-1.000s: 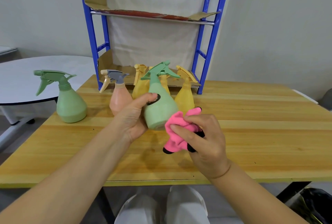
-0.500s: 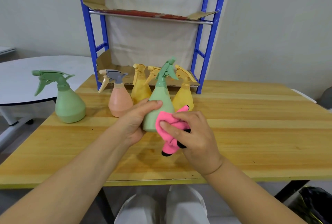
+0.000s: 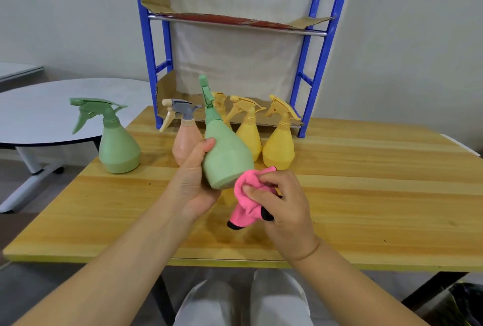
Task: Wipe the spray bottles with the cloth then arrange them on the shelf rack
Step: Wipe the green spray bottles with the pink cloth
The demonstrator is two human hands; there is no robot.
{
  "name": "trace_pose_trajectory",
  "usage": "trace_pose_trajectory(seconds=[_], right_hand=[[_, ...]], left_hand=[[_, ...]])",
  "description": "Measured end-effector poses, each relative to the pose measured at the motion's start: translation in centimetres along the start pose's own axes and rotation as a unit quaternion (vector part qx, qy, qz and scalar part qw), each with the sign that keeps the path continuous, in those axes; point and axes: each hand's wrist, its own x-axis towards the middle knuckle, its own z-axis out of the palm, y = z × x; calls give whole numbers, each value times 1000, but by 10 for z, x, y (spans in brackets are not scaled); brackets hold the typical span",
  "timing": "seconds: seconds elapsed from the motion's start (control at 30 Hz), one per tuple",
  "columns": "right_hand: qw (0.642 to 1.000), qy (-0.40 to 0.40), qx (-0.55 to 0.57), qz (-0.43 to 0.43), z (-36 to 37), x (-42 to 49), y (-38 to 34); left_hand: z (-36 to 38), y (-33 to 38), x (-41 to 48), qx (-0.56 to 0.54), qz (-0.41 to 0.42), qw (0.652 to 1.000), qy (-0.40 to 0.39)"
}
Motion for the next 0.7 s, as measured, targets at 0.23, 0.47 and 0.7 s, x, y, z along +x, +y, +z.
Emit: trace_pose_trajectory(seconds=[0.23,0.47,0.7], right_hand=[[994,-101,-6,39,10,3,-3],[995,-69,-38,-58,31,11,-4],[991,-84,-72,-78,42,16,-2]], left_hand=[[-55,32,-9,275,149,947,69],[-108,63,-25,468,231,826,213],[-146,82,-27,504,232,777,297]])
